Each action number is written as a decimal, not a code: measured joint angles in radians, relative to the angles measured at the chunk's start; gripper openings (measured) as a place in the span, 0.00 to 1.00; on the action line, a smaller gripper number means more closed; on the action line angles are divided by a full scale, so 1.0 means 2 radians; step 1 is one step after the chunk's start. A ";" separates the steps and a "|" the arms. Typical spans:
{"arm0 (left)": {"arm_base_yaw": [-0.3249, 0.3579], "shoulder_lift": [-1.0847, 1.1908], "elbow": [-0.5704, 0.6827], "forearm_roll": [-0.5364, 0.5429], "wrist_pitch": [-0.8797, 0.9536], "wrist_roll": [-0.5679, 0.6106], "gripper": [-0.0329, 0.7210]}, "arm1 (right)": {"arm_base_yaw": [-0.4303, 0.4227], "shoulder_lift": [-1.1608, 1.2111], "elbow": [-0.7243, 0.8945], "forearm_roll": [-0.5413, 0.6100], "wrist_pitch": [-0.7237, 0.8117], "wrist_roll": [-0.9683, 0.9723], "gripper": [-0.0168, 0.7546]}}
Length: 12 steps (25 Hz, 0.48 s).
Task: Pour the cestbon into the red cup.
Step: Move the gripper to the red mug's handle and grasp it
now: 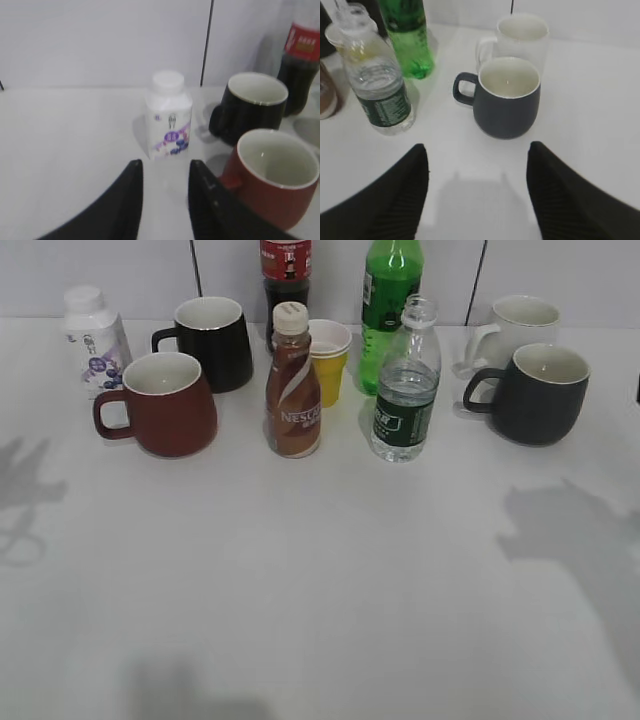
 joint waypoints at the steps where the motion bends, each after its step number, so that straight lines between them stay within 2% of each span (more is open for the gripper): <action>1: -0.003 0.014 0.000 0.000 -0.003 0.000 0.36 | 0.000 0.016 0.001 0.000 -0.009 0.000 0.63; 7: -0.039 0.077 0.002 -0.001 -0.026 0.000 0.36 | 0.016 0.100 0.002 0.000 -0.104 0.000 0.62; 12: -0.053 0.121 0.045 -0.001 -0.134 0.000 0.36 | 0.054 0.155 0.002 -0.019 -0.158 0.000 0.62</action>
